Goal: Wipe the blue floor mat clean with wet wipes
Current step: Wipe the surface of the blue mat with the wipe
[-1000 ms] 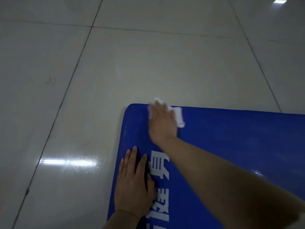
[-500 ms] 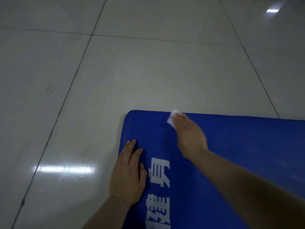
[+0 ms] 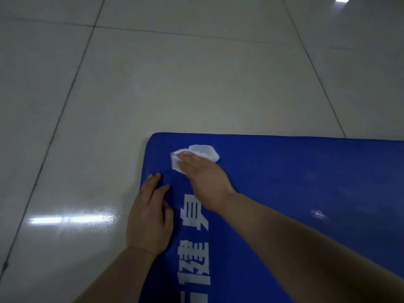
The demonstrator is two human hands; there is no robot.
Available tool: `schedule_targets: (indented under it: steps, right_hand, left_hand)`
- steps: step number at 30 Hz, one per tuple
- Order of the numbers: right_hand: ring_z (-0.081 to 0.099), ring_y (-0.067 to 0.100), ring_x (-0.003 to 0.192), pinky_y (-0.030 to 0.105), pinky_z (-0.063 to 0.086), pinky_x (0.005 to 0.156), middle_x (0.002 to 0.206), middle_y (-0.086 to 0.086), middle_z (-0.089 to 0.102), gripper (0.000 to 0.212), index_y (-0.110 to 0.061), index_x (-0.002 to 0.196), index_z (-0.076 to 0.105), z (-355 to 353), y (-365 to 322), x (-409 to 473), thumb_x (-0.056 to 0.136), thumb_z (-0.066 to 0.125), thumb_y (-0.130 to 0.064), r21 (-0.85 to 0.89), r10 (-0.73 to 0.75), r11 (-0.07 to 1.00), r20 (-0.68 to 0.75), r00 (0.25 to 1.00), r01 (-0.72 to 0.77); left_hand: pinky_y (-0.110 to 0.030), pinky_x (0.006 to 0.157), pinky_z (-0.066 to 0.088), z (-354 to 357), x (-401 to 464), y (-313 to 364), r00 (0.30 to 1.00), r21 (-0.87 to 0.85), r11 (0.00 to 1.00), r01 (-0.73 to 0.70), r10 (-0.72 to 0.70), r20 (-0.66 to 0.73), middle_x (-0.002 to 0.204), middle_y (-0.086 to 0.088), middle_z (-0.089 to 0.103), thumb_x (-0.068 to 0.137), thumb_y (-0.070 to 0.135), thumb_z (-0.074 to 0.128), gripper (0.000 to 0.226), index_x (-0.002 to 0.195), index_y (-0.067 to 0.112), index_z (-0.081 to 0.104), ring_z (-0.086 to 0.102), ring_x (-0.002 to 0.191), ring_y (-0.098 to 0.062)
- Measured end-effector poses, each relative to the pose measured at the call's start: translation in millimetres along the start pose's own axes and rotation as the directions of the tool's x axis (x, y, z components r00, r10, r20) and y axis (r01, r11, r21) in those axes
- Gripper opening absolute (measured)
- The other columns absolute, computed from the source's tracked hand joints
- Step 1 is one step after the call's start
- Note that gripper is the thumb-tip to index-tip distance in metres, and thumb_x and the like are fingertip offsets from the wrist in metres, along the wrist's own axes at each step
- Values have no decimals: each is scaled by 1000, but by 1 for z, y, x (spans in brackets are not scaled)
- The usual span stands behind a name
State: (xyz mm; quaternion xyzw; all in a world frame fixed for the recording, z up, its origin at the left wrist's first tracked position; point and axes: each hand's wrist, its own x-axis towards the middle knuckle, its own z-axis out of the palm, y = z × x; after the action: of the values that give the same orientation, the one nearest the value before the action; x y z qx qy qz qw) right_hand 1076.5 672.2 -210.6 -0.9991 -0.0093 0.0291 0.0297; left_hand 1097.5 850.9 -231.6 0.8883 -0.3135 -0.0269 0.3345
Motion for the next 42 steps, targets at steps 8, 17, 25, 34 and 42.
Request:
schedule_targets:
  steps: [8, 17, 25, 34, 42]
  right_hand:
    - [54, 18, 108, 30, 42, 93, 113, 5, 57, 29, -9, 113, 57, -30, 60, -44, 86, 57, -17, -370, 413, 847, 6, 911, -381]
    - [17, 23, 145, 30, 8, 117, 158, 11, 19, 59, -2, 149, 20, -8, -38, 58, 95, 45, -5, 60, -113, 992, -13, 994, 113]
    - [35, 24, 136, 23, 30, 107, 155, 7, 27, 73, -10, 148, 27, -20, 76, -15, 81, 41, 15, 48, 343, 936, 82, 936, -348]
    - [5, 22, 147, 35, 1, 120, 160, 8, 8, 61, -9, 151, 14, 6, -47, 19, 96, 37, -15, -162, -70, 984, -3, 998, 69]
    - [54, 33, 113, 39, 57, 79, 122, 13, 60, 68, -8, 126, 47, -21, 47, -97, 65, 65, 15, -45, 517, 853, -80, 853, -521]
  left_hand:
    - [-48, 95, 50, -1, 0, 4, 1000, 4, 1000, 26, -26, 6, 140, -11, 49, 86, 24, 33, 46, 115, 3, 63, 45, 131, -28]
    - [-43, 89, 53, 0, 1, -1, 999, -26, 999, -32, 32, 13, 135, -13, 49, 74, -6, 62, 39, 112, 1, 61, 51, 121, -26]
    - [-46, 95, 51, -1, 1, 2, 999, 1, 999, 39, -39, 16, 139, -9, 50, 85, 25, 34, 46, 113, 6, 64, 47, 129, -27]
    - [-49, 90, 53, -2, 3, 1, 1000, -63, 998, 17, -16, 10, 139, -10, 49, 82, 13, 48, 32, 112, 6, 60, 49, 127, -27]
    - [-41, 88, 53, 1, 2, 0, 999, -28, 1000, -2, 0, -49, 134, -13, 54, 81, 6, 51, 28, 105, 1, 64, 53, 124, -30]
